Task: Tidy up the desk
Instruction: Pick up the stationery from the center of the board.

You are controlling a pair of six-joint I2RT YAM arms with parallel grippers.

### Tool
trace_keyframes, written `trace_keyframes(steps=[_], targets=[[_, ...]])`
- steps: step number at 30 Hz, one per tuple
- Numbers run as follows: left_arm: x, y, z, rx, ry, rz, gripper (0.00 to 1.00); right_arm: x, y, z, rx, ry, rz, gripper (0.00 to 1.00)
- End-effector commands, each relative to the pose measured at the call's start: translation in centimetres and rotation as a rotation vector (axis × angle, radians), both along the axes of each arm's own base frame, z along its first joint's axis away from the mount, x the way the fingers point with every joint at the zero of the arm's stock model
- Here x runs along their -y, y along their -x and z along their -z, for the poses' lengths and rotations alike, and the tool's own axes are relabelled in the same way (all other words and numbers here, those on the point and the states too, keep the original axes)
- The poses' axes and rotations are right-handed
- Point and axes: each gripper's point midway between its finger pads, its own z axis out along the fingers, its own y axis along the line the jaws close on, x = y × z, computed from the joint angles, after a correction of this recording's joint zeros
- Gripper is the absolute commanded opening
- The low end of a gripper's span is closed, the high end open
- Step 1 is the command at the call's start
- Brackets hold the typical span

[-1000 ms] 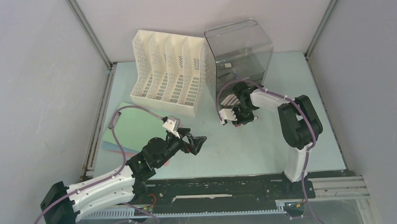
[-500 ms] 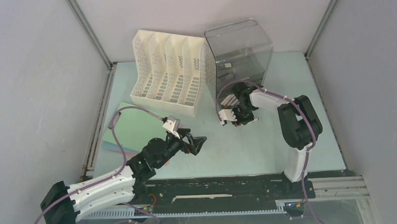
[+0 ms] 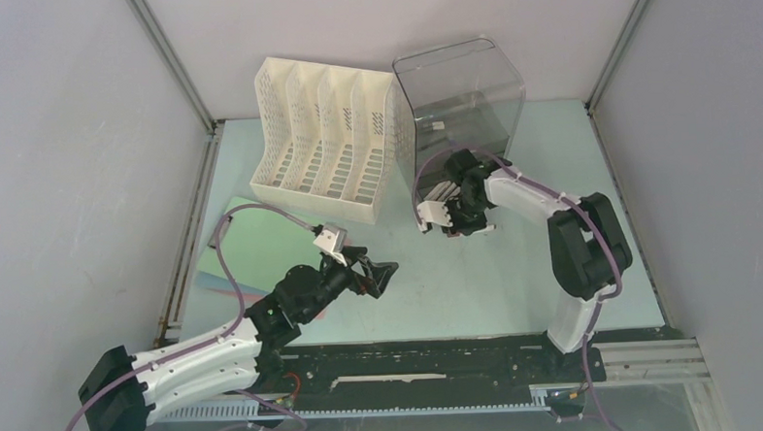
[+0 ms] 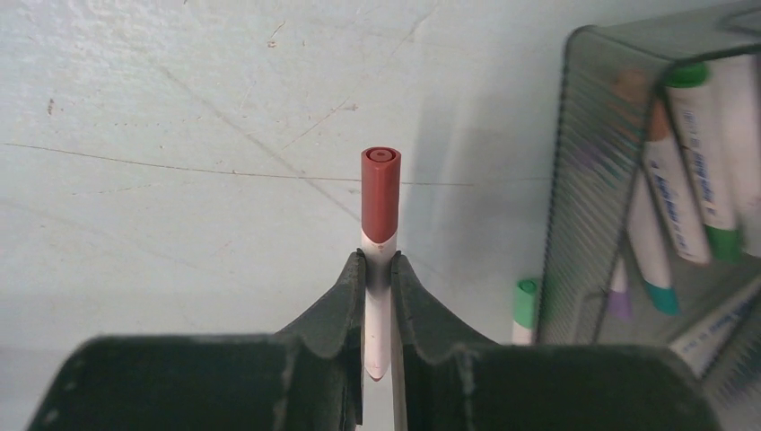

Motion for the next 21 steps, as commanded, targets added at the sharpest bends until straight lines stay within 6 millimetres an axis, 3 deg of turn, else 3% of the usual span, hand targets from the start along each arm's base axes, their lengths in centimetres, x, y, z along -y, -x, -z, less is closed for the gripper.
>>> trace_keyframes(steps=[1,16,21], targets=[[0.1,-0.2,-0.6,0.008,0.03,-0.006,1.0,-1.5,-1.0,-4.4,0.11,-0.072,0.018,0.0],[0.4,-0.5,-0.1,0.004,0.016,-0.005,1.0,-2.4,-4.5,-12.2,0.428,-0.196,0.13,0.0],[0.6,-0.5,-0.1,0.003,0.013,-0.002,1.0,-2.6,-5.7,-13.4,0.538,-0.24,0.168,0.0]])
